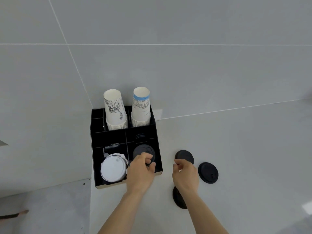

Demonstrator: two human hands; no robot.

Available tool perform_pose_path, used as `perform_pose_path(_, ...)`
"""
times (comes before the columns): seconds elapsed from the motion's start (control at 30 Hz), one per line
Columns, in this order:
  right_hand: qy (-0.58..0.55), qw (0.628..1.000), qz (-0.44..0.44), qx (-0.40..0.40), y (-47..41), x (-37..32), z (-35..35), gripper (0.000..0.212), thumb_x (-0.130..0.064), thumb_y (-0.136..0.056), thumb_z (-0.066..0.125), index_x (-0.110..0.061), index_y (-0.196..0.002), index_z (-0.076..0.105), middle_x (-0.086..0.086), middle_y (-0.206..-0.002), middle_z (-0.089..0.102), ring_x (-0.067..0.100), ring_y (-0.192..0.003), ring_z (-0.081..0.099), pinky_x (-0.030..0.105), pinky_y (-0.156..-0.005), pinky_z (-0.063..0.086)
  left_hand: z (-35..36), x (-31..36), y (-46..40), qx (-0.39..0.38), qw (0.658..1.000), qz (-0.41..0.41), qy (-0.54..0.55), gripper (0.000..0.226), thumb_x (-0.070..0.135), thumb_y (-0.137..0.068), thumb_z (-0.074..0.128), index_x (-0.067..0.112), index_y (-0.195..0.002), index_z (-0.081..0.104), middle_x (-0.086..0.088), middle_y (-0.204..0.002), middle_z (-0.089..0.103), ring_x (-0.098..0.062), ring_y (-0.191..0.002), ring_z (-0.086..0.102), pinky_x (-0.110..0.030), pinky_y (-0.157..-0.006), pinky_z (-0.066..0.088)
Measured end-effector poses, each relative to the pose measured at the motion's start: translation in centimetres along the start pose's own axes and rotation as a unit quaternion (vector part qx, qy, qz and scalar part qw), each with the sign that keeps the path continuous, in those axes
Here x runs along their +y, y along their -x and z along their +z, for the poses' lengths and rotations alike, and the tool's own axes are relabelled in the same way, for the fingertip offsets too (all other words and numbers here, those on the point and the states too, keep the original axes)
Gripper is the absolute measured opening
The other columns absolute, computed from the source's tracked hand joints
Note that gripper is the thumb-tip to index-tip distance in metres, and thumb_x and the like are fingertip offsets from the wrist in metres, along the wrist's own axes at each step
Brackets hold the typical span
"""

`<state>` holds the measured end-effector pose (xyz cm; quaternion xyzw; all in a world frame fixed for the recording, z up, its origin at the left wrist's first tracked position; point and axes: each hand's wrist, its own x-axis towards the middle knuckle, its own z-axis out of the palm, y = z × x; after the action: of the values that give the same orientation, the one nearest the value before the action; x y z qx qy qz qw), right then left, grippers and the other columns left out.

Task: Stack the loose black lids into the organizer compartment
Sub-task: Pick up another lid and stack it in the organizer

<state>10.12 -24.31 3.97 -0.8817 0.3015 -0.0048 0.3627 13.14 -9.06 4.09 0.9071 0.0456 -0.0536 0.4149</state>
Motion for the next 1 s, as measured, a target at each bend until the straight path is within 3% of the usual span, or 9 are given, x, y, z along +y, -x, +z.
perform_pose_path(0.17,0.020,0.997,0.079,-0.010,1.0,5.4,-1.6,0.033,-0.025,-0.091,0.058,-0.024,-0.124,0.061,0.003,-0.122,0.056,0.018,-0.088,0.057,0.032,-0.075,0.044,3.8,0.3,2.6,-0.121,0.992,-0.025,0.035,0.025,0.031,-0.088,0.065,0.030,-0.113,0.063,0.015,-0.102,0.064,0.003,-0.082,0.060,-0.016,-0.070,0.045)
perform_pose_path(0.33,0.010,0.990,0.124,-0.063,2.1,9.1,-2.1,0.042,-0.025,-0.089,0.059,-0.024,-0.131,0.054,0.005,-0.132,0.054,0.024,-0.112,0.059,0.031,-0.080,0.046,7.1,-0.3,5.2,-0.195,0.977,-0.082,0.017,0.035,0.033,-0.088,0.066,0.029,-0.121,0.059,0.011,-0.112,0.063,-0.005,-0.092,0.062,-0.024,-0.084,0.049)
perform_pose_path(0.47,0.000,0.986,0.139,-0.087,2.7,10.4,-2.0,0.047,-0.024,-0.087,0.061,-0.021,-0.133,0.053,0.006,-0.132,0.056,0.025,-0.114,0.058,0.036,-0.091,0.049,8.9,-0.2,6.4,-0.238,0.964,-0.115,0.004,0.051,0.033,-0.086,0.067,0.027,-0.134,0.050,0.005,-0.127,0.061,-0.013,-0.109,0.059,-0.028,-0.095,0.048)
perform_pose_path(0.57,-0.014,0.985,0.146,-0.095,2.6,10.4,-2.1,0.044,-0.020,-0.086,0.061,-0.020,-0.129,0.056,0.002,-0.120,0.062,0.023,-0.106,0.061,0.036,-0.089,0.051,9.6,0.2,6.7,-0.255,0.960,-0.114,0.013,0.051,0.028,-0.083,0.068,0.026,-0.131,0.052,0.009,-0.125,0.064,-0.007,-0.098,0.056,-0.025,-0.089,0.047)
perform_pose_path(0.7,-0.044,0.987,0.133,-0.085,1.9,9.2,-2.6,0.030,-0.017,-0.085,0.061,-0.019,-0.115,0.065,-0.013,-0.085,0.060,0.016,-0.087,0.062,0.035,-0.080,0.054,8.8,0.9,6.0,-0.228,0.965,-0.123,0.043,0.044,0.025,-0.083,0.070,0.028,-0.125,0.056,0.013,-0.113,0.066,-0.008,-0.098,0.062,-0.028,-0.090,0.051)
perform_pose_path(0.87,-0.089,0.992,0.081,-0.040,-0.2,4.8,-3.5,0.021,-0.025,-0.086,0.063,-0.025,-0.106,0.068,-0.019,-0.083,0.065,0.002,-0.077,0.062,0.031,-0.074,0.053,5.2,2.7,3.4,-0.130,0.986,-0.072,0.074,0.033,0.027,-0.084,0.071,0.029,-0.116,0.063,0.013,-0.107,0.066,0.006,-0.080,0.062,-0.022,-0.080,0.048)
perform_pose_path(1.0,-0.124,0.992,0.009,-0.019,-1.7,-0.1,-4.2,0.013,-0.030,-0.083,0.066,-0.028,-0.095,0.070,-0.017,-0.078,0.070,0.000,-0.076,0.065,0.033,-0.077,0.057,1.2,3.9,0.7,-0.047,0.992,-0.047,0.107,0.027,0.023,-0.084,0.072,0.029,-0.110,0.071,0.014,-0.095,0.070,0.000,-0.081,0.066,-0.030,-0.085,0.054)
